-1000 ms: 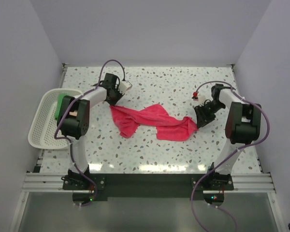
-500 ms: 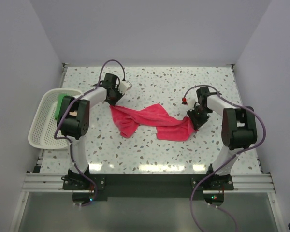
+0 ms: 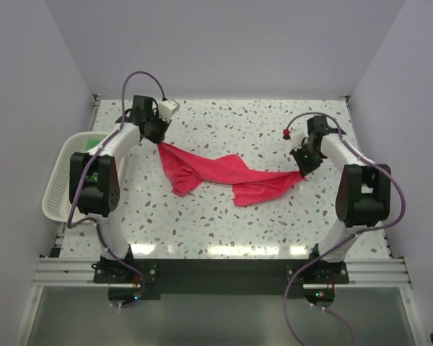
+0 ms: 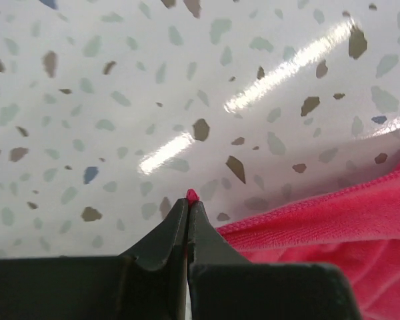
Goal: Roll the towels
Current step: Flatten the towel
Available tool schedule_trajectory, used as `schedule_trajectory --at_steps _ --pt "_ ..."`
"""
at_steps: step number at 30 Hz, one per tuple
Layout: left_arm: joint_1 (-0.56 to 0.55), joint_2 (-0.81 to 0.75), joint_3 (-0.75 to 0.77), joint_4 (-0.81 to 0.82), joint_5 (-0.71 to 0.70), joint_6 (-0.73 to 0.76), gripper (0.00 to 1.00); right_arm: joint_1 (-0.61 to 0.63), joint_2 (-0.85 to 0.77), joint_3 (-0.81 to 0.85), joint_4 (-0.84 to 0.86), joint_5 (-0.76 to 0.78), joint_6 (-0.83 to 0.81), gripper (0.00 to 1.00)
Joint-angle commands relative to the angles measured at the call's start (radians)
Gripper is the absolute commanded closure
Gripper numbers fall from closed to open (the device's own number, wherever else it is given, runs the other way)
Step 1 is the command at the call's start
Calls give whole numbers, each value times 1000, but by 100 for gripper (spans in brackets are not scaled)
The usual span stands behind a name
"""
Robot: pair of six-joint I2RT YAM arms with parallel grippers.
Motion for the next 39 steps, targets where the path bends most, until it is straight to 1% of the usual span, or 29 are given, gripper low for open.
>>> schedule_trajectory --at_steps 1,2,3,6,11,13,14,16,17,18,23,26,27,29,30,32,33,34,36,37,38,39 --pt "59 -132 61 59 96 -64 100 -21 -103 167 -5 2 -47 100" --pt "66 -170 52 70 96 -67 100 -48 -108 192 -10 -8 -54 100" --pt "69 -190 48 81 101 -69 100 -51 -121 238 -13 -18 -56 100" --pt "92 -266 26 113 127 -89 100 -58 -152 308 -18 -34 -60 100" --pt "136 -408 -23 159 147 -109 100 -84 -244 338 13 -40 -71 100" --pt "150 -454 -44 173 148 -116 100 -99 -305 324 22 -44 -76 100" --pt "152 -503 -72 174 151 -119 100 -107 -333 315 24 -52 -79 100" --pt "156 -557 -127 177 158 -130 100 -111 -385 268 39 -46 -93 100" --pt "156 -616 -148 182 158 -132 100 -113 -448 248 45 -40 -97 100" --pt "156 -649 -173 184 158 -135 100 -116 -474 211 54 -32 -102 100" --pt "156 -828 -273 130 150 -156 100 -125 -667 119 57 -5 -136 100" --pt "156 -907 -285 98 139 -149 100 -125 -721 106 41 15 -148 100" --pt "156 -912 -273 43 138 -147 100 -127 -738 108 37 20 -154 100" --pt "156 -895 -216 -13 138 -144 100 -125 -732 115 30 28 -168 100" --pt "156 -883 -201 -46 112 -142 100 -125 -703 122 36 29 -172 100" --pt "156 -831 -167 -62 92 -135 100 -125 -659 131 48 28 -177 100" --pt "156 -811 -166 -60 86 -133 100 -124 -625 149 54 20 -174 100" --pt "156 -784 -159 -57 79 -138 100 -108 -550 167 53 17 -163 100" --pt "156 -686 -149 -56 75 -164 100 -82 -456 209 71 70 -154 100" --pt "156 -616 -141 -47 79 -188 100 -47 -365 218 83 99 -154 100" --pt "156 -581 -139 -34 79 -201 100 -35 -326 224 99 107 -154 100" --pt "156 -548 -138 -8 75 -210 100 -32 -288 233 135 154 -154 100"
